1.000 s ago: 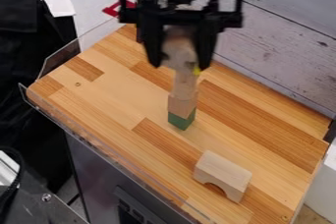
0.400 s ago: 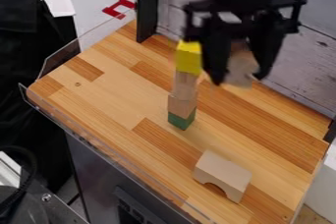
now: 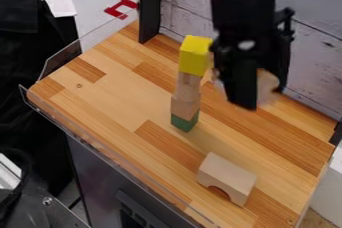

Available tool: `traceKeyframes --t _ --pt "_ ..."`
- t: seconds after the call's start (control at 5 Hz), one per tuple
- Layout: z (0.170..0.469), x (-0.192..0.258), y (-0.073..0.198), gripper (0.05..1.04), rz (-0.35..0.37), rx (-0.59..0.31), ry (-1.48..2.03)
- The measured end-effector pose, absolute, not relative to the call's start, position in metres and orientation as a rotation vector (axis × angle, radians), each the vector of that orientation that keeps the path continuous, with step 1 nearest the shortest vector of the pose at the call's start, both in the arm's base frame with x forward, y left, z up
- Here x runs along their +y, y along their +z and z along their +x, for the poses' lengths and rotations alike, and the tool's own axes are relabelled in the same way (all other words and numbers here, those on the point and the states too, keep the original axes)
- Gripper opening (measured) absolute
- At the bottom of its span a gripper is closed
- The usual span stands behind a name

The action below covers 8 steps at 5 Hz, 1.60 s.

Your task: Pick up the white white rectangle and put it on top of white arch

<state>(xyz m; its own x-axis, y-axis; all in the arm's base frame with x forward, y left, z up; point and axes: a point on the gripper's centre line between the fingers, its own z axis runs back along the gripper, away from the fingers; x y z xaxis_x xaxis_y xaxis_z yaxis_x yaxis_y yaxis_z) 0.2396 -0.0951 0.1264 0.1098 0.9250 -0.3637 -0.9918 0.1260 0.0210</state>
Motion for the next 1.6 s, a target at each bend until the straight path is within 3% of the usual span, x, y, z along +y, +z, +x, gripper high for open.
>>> traceKeyframes --t 0.2,0.4,0.6,1.0,1.6 --pt "0.236 -0.097 0.108 0.616 -0.322 0.370 1.534" --pt "0.238 -0.100 0.095 0.616 -0.394 0.358 1.573" --pt "0.243 -0.100 0.082 0.616 -0.404 0.282 1.529" --pt "0.234 -0.114 0.054 0.616 -0.292 0.198 1.448" --pt "0.228 -0.125 0.033 0.616 -0.286 0.164 1.561"
